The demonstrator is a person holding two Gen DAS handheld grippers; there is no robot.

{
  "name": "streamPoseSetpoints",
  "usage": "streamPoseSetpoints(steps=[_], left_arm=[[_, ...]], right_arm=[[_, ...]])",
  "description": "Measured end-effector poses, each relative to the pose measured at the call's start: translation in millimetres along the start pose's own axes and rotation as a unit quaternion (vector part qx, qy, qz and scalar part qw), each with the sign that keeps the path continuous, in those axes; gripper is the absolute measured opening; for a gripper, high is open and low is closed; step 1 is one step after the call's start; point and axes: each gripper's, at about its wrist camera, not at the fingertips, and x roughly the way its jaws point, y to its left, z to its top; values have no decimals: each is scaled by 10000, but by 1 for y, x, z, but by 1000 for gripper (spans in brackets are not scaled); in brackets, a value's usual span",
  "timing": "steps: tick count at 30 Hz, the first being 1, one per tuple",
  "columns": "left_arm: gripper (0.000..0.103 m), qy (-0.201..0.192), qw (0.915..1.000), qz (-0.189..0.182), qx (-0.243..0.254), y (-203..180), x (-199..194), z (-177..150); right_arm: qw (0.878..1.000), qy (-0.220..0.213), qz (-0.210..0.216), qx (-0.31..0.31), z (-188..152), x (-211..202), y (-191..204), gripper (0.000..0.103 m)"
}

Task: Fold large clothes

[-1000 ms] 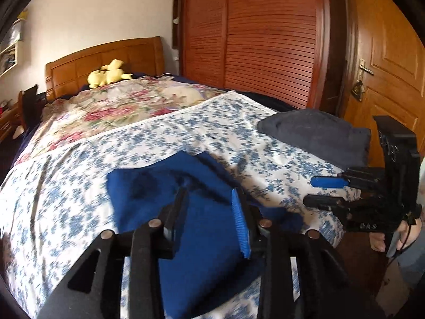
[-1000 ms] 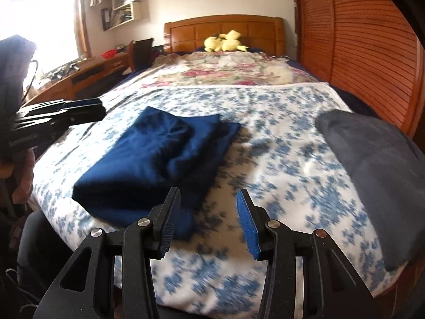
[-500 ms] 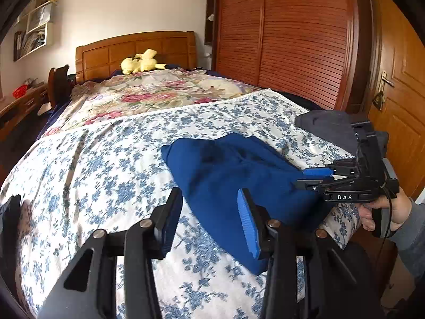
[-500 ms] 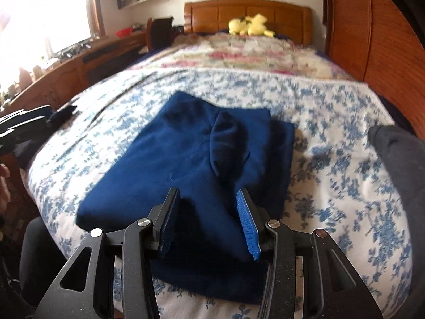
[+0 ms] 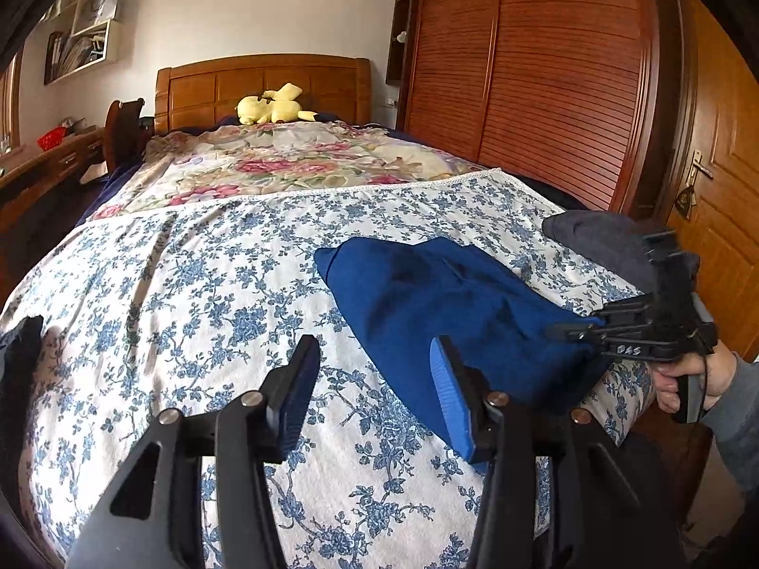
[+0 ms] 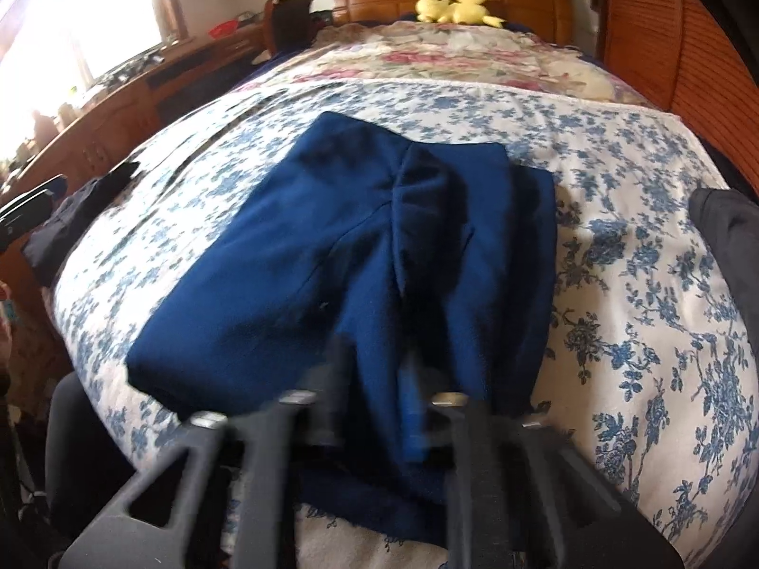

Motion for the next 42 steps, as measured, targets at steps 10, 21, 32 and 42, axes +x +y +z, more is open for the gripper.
streamPoseSetpoints(steps=[10,21,32,42], left_arm=[[49,21,9999,-126,61,-9,6,0],[49,204,9995,-202,127,-19,31,-1],[50,432,9988,-151,158,-17,56,-9],[50,534,9980,-197,277,-12,87,5]], right_arm=[[9939,-977,-398,-329,10,-92,9,4],[9970,-343,-677,155,-35,-52,-21,13],[9957,-268,-762,457,-39,-39,-34,63],[9958,-4,-437,801,-46,-10,-45,77]])
